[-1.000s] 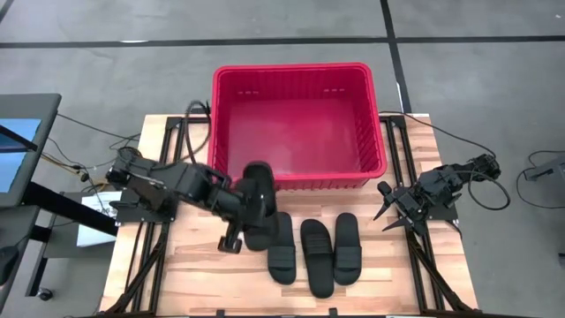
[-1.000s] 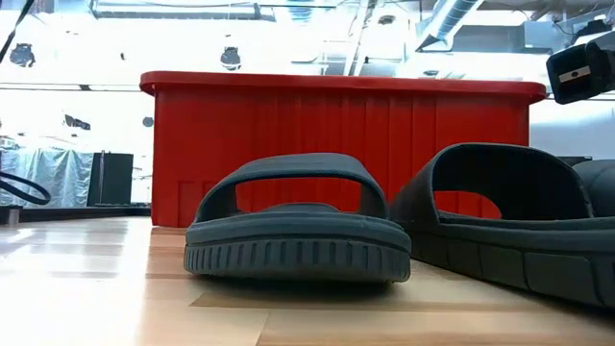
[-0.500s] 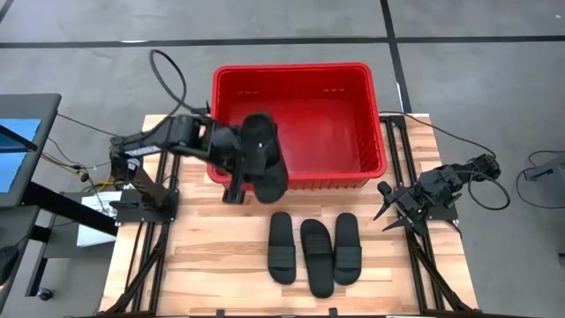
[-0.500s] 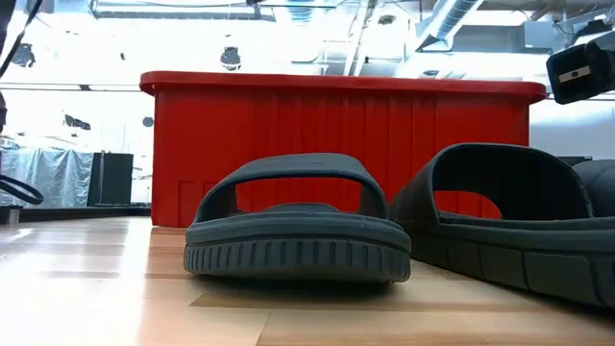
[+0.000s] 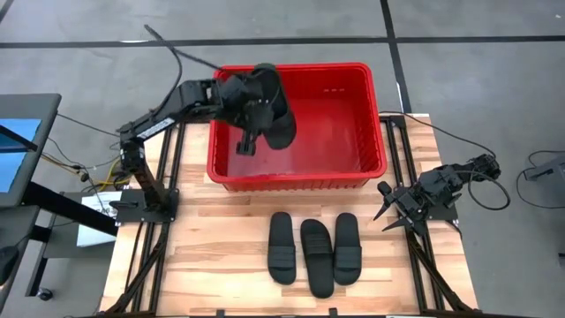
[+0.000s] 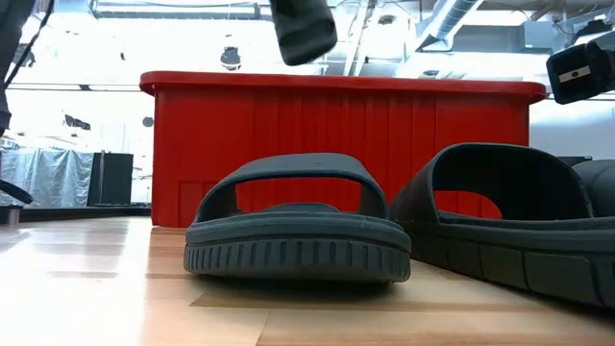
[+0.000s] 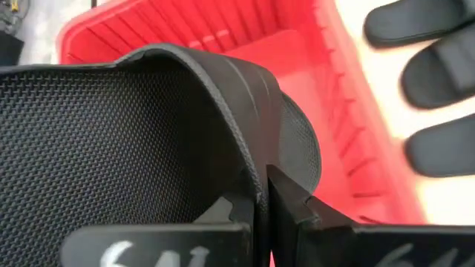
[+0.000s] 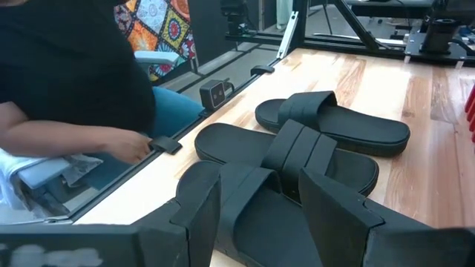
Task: Pick and place slides into bin
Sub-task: Put the black slipper into the red bin
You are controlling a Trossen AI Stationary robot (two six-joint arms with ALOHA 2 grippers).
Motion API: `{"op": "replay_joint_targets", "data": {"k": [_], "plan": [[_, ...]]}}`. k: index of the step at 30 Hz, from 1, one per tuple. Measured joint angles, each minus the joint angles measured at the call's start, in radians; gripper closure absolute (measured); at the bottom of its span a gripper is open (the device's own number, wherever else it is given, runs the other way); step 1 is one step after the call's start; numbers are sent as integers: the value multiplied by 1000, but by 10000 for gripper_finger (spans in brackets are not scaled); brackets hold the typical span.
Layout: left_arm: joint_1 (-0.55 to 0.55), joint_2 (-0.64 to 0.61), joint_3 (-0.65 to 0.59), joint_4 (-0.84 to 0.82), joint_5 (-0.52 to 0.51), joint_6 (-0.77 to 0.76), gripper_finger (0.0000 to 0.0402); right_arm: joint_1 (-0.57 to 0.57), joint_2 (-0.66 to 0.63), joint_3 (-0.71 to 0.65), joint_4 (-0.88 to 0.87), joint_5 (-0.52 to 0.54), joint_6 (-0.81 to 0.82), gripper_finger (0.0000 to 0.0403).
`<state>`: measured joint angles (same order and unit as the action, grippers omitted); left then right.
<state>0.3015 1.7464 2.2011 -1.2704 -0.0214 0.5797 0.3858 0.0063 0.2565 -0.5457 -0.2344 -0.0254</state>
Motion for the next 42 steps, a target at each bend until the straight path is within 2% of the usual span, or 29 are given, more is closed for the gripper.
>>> {"op": "replay_joint_targets", "data": {"k": [7,13,16,29,34,42], "plan": [[150,56,-6,-52,94,61,401,0,0,0,0,0,0,230],[221,139,-7,-115,105,76,401,0,0,0,0,0,0,230],[230,193,-7,-133,108,92,401,0,0,0,0,0,0,230],[239,384,-7,-153,238,143,401,0,0,0,0,0,0,230],[252,404,-8,-145,306,139,401,0,0,0,0,0,0,230],[255,403,-8,-128,331,107,401,0,0,0,0,0,0,230]]}}
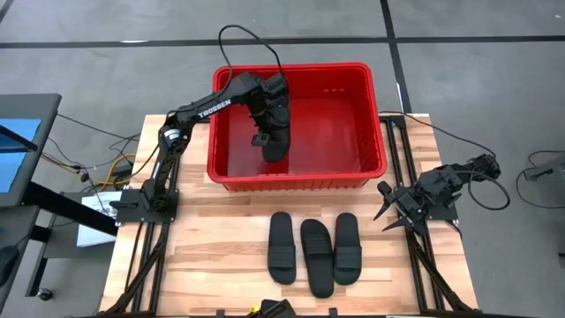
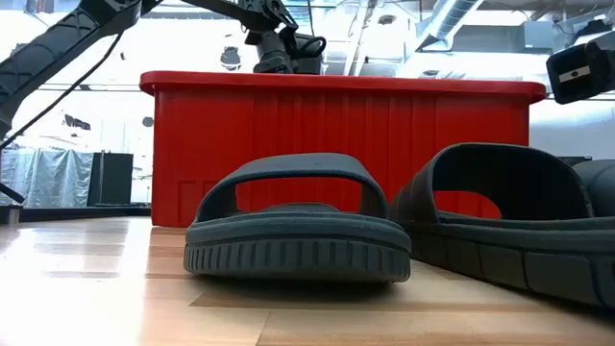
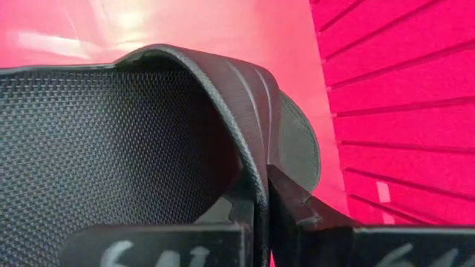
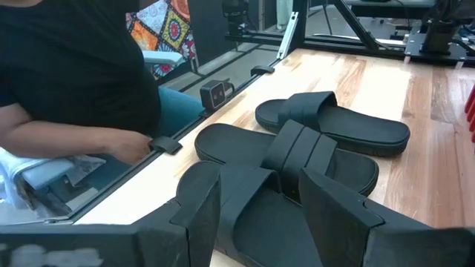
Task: Pick and place slides into bin
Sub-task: Put the black slipper into the red bin
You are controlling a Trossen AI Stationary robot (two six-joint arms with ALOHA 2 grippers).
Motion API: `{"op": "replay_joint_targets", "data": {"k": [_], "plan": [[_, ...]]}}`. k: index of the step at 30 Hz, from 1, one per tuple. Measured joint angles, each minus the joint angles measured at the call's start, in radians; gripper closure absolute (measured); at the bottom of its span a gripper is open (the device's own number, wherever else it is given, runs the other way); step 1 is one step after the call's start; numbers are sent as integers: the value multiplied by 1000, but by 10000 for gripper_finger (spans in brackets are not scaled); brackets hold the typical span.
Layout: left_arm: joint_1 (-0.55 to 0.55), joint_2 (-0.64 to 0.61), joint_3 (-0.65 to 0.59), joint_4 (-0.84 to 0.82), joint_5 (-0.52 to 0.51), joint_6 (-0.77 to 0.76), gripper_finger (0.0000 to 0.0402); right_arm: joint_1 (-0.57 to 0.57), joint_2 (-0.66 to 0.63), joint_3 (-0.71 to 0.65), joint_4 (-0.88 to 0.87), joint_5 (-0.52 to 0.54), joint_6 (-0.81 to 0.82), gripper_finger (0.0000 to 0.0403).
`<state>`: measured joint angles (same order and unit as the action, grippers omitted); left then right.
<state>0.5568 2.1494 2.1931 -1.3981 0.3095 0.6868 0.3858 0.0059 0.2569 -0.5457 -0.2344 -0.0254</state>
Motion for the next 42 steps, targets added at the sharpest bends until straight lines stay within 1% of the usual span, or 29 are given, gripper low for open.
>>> {"op": "replay_joint_targets", "data": {"k": [10,19,27,38,42], "plan": [[-3,-1,-46,1,1,-16,401,0,0,0,0,0,0,230],[-6,-2,-110,64,28,-16,401,0,0,0,0,0,0,230],[-8,-2,-118,124,77,-15,401,0,0,0,0,0,0,230],[-9,-1,-118,134,76,-12,401,0,0,0,0,0,0,230],[-10,30,-118,136,71,-13,401,0,0,0,0,0,0,230]]}}
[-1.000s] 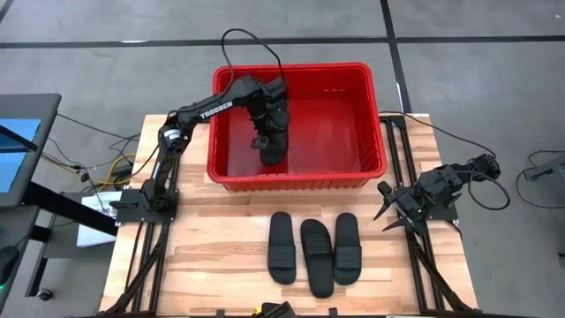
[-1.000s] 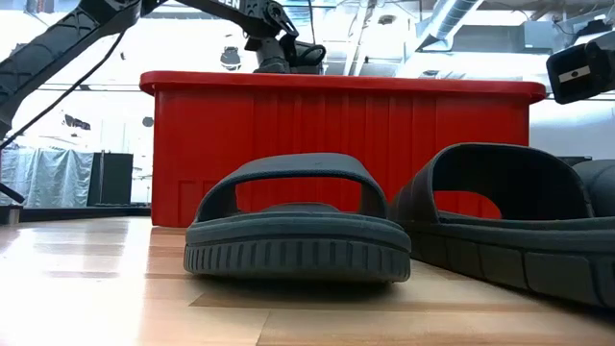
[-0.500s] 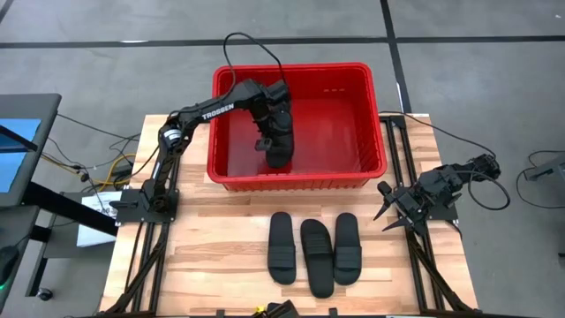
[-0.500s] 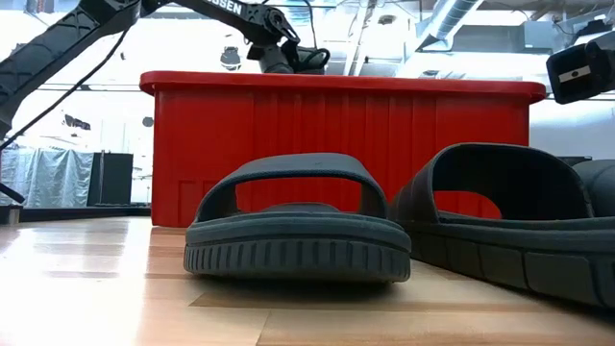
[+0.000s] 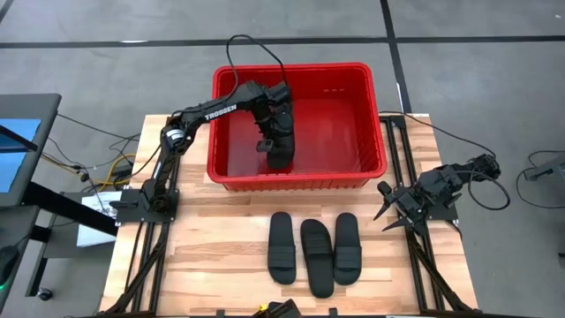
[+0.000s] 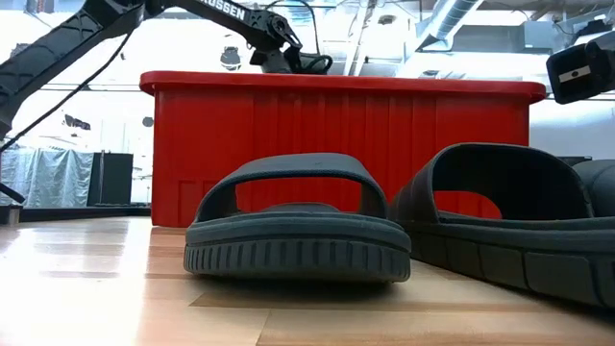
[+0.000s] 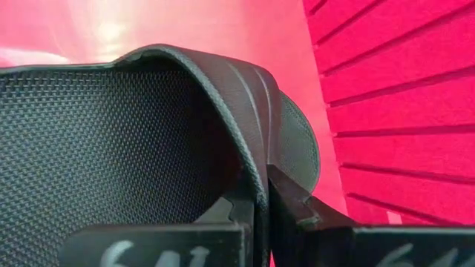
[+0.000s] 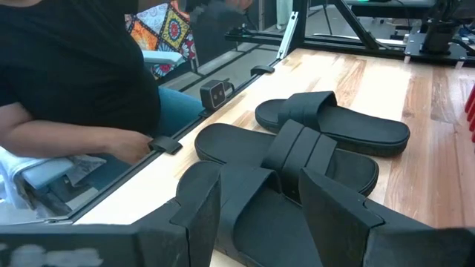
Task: Pick and place slides into bin
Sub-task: Put the black slipper into the red bin
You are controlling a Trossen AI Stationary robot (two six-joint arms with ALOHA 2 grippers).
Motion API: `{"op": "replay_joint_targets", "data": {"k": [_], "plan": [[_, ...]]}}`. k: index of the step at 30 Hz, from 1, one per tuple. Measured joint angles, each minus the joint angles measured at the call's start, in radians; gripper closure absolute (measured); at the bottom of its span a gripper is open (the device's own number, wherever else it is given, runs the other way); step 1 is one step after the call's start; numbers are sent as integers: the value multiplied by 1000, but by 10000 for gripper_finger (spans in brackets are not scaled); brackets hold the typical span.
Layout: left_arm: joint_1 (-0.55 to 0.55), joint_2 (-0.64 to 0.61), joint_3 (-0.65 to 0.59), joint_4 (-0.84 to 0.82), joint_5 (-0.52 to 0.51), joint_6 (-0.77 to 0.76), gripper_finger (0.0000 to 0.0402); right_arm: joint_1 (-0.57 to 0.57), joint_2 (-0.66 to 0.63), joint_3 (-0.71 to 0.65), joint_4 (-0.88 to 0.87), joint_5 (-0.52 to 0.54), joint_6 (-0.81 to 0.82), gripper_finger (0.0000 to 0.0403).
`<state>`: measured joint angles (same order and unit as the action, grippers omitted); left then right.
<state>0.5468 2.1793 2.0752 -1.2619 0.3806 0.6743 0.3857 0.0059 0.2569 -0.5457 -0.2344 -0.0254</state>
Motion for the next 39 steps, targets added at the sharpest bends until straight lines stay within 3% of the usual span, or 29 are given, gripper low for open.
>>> {"op": "replay_joint_targets", "data": {"k": [21,32,39], "plan": [[23,159,3,20,12,0,399,0,0,0,0,0,0,230],[21,164,15,31,-11,-4,352,0,0,0,0,0,0,230],[18,164,15,51,-102,-39,307,0,0,0,0,0,0,230]]}}
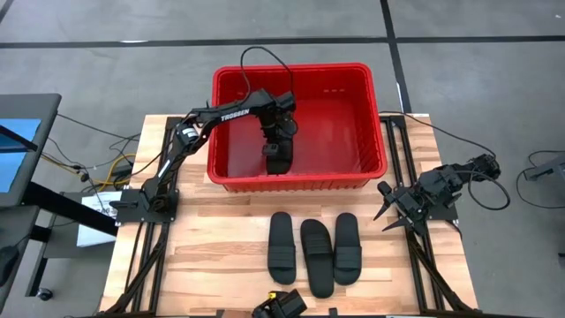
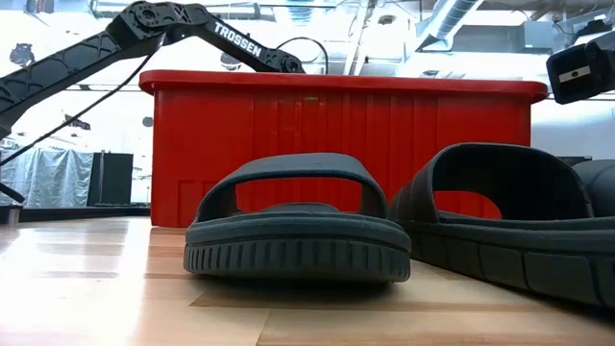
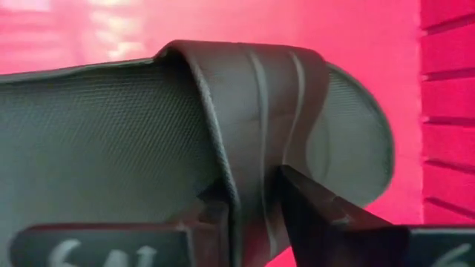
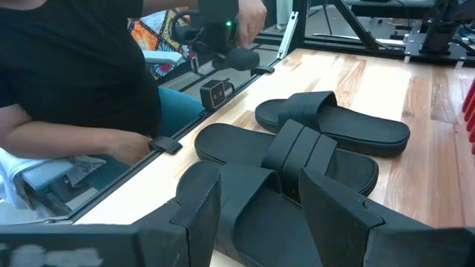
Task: Pick and place slides into bin
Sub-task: Put the black slipper into the red bin
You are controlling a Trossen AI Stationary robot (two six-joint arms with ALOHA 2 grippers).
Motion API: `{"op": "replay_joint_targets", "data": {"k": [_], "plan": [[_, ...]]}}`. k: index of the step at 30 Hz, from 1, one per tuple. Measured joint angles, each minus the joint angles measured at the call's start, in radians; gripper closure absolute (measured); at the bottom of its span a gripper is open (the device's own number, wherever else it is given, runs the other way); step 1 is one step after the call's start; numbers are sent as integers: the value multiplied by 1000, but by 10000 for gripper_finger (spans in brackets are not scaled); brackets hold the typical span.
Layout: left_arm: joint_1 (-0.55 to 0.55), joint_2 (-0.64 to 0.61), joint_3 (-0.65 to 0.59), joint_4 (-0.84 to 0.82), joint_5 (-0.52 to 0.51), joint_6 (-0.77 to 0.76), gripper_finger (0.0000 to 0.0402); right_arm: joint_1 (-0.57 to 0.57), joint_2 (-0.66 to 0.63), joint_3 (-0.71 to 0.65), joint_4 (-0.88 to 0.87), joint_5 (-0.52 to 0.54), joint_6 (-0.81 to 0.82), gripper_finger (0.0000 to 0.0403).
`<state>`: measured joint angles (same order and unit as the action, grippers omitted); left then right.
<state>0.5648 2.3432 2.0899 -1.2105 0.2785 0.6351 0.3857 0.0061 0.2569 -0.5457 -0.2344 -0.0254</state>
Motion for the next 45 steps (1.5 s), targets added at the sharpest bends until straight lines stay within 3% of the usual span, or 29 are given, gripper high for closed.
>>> {"op": "replay_joint_targets", "data": {"k": [9,19,45], "plan": [[-4,0,0,11,-52,-22,218,0,0,0,0,0,0,230],[-11,0,0,25,-68,-26,162,0,0,0,0,0,0,230],[-12,0,0,20,-127,-27,154,0,0,0,0,0,0,230]]}}
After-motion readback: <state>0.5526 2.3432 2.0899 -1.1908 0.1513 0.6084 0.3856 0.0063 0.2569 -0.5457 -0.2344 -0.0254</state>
